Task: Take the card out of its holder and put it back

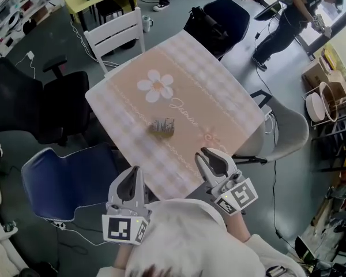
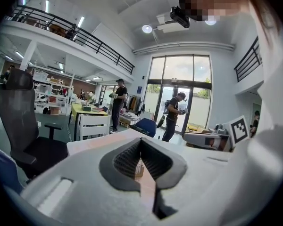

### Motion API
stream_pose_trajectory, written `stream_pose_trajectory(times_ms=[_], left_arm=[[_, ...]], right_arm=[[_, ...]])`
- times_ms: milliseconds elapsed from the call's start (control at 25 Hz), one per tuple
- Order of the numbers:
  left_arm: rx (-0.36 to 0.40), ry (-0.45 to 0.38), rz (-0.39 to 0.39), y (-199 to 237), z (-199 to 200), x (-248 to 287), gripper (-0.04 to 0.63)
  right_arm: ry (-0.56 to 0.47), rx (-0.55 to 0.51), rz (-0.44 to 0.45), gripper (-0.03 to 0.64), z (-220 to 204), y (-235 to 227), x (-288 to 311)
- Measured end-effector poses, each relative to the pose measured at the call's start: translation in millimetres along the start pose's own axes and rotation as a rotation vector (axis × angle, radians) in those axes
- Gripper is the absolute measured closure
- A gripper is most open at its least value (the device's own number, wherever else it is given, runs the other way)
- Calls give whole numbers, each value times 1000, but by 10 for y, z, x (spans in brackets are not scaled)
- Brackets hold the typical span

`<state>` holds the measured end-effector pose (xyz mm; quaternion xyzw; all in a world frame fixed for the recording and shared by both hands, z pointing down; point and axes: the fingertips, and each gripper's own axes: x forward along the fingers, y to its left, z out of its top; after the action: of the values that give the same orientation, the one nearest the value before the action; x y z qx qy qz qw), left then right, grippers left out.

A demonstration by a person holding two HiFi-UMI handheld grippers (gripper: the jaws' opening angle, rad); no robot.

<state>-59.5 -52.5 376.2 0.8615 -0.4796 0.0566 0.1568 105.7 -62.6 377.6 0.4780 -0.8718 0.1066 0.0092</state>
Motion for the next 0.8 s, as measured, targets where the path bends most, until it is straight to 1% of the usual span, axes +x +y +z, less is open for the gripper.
stream_pose_trajectory(times_ms=[80,120,160,320,520,720,800], left_arm=[[-9,4,17,62,-7,22,595],[-14,6,26,92,-10,33,595],[-19,8,37,123,-13,42,595],[-35,17,80,244,-26,70,595],[-50,35,109,343,-16,132,595],[-66,39,107,333,-14,246,595],[-84,30,108,325,7,280,595]], right_arm=[[10,-11,18,525,-8,-123,152],[20,-16,32,506,-22,-185,238],[31,-22,52,486,-41,-244,331],[66,-36,135,449,-144,-451,733],[137,-19,238,396,-433,-617,1238],[196,-16,349,391,-874,-599,1529],[221,-15,379,406,-1029,-559,1579]])
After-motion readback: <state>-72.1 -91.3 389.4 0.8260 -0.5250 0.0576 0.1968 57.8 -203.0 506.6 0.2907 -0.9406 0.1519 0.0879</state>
